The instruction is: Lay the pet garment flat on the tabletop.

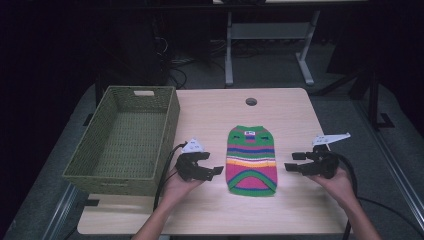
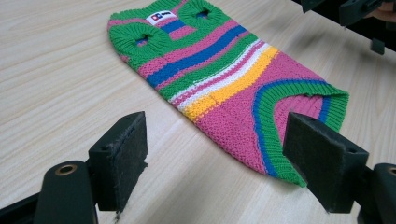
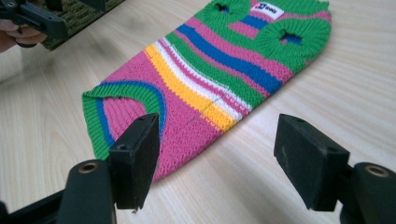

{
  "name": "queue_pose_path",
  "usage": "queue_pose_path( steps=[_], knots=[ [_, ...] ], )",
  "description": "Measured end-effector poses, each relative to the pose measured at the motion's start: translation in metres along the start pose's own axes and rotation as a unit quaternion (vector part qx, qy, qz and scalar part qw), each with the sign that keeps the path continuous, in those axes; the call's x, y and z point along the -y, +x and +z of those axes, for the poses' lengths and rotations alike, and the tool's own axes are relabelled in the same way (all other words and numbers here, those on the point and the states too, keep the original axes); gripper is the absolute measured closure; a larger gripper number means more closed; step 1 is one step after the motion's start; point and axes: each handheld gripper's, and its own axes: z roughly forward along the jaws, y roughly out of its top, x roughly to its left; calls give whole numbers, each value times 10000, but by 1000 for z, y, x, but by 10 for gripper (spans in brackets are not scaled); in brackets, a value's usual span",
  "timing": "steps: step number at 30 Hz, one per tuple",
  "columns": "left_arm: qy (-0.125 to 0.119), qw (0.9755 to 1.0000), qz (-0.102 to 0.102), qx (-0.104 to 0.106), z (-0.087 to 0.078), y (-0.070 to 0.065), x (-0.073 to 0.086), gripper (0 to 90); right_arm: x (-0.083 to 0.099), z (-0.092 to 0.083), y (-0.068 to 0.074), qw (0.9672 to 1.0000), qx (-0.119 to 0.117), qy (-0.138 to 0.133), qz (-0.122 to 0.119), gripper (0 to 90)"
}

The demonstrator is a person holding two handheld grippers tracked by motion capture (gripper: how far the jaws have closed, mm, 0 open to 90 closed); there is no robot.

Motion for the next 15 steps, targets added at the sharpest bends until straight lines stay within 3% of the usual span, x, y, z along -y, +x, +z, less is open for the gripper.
queue_pose_path(
  steps=[7,15],
  knots=[
    [-43,10000,29,64,-4,-6,4,217,2,-6,6,10000,14,-49,-73,302],
    [75,9999,89,51,-9,-8,12,211,12,-9,13,9999,-11,-56,-143,294]
  ],
)
